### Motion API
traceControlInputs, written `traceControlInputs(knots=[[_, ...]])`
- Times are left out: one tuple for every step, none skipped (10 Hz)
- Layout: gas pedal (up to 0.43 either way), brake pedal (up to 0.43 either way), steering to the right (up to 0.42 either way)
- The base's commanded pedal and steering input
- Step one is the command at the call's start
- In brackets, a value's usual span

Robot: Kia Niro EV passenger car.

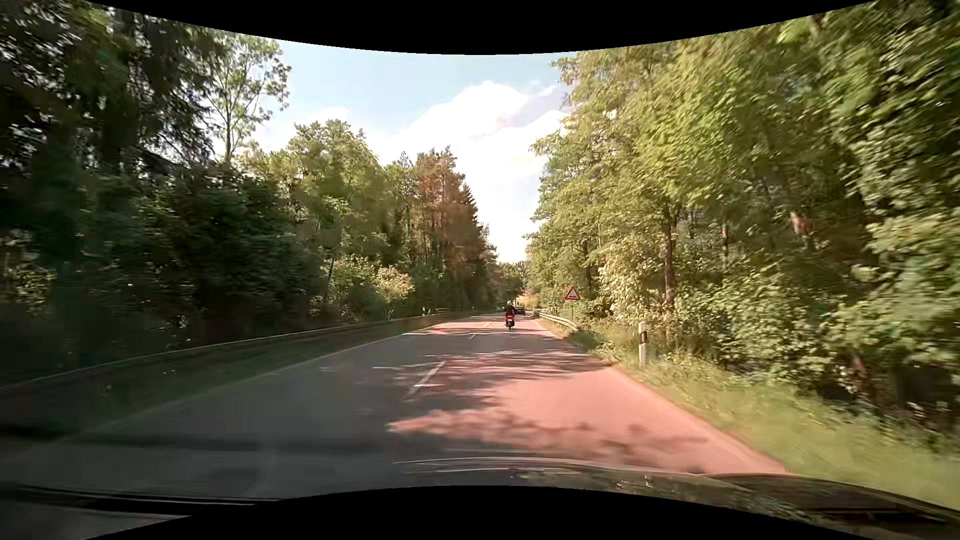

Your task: Follow the waypoints while adhering to traffic rules and regulations

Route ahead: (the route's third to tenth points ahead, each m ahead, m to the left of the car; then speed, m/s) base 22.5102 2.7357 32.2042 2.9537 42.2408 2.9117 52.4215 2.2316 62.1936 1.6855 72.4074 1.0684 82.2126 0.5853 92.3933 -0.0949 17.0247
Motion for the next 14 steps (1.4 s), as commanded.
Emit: traceControlInputs(knots=[[0.24, 0.012, 0.005], [0.24, 0.012, 0.005], [0.24, 0.012, 0.005], [0.24, 0.012, 0.005], [0.24, 0.012, 0.005], [0.24, 0.012, 0.005], [0.22, 0.012, 0.005], [0.209, 0.012, 0.005], [0.189, 0.012, 0.005], [0.169, 0.012, 0.005], [0.157, 0.012, 0.004], [0.157, 0.012, 0.004], [0.157, 0.012, 0.003], [0.157, 0.012, 0.003]])
